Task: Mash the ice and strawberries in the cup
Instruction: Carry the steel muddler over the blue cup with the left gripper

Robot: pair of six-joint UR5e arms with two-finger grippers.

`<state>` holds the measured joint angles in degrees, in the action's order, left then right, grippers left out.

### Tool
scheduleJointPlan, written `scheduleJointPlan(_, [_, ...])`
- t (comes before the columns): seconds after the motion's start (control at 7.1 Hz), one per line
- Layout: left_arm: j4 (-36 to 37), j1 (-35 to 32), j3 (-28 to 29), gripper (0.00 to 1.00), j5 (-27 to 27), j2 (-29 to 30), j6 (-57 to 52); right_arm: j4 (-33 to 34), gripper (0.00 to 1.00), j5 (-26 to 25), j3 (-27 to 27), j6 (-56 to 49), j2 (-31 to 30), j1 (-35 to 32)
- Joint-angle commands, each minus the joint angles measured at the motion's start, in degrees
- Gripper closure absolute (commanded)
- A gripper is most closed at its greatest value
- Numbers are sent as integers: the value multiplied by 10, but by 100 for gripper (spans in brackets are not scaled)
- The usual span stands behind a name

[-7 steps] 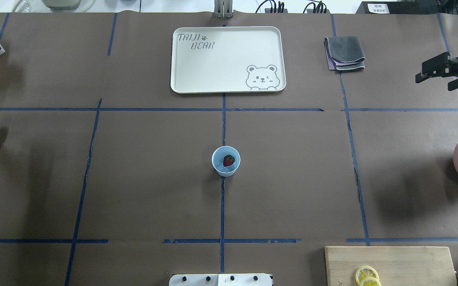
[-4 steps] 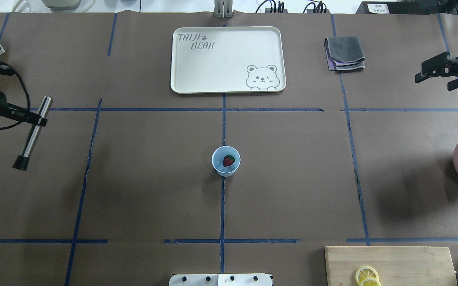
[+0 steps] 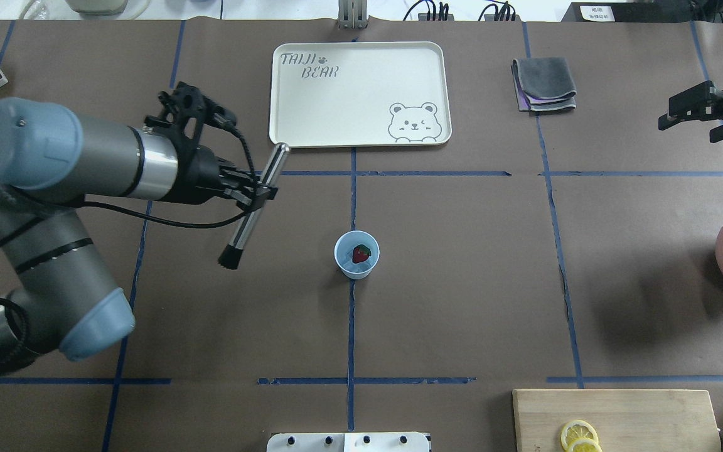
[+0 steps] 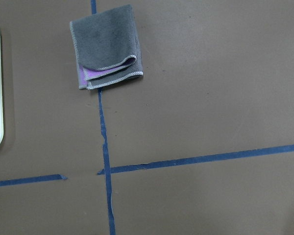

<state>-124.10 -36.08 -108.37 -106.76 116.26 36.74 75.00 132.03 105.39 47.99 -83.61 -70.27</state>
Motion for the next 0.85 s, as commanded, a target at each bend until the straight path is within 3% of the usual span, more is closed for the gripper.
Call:
scheduleJointPlan(0.0, [-47,103,-4,100,222,45,-72,0,0,0,-1,0,0,-3])
scheduleJointPlan(0.14, [-103,145,5,99,322,45,-103,0,0,2,-1,0,0,-3])
scheduleJointPlan(0.42, [-246,164,44,99,366,45,-132,0,0,4,-1,0,1,-7])
scheduleJointPlan(0.7, [-324,167,102,99,385,65,-132,0,0,16,-1,0,1,-12])
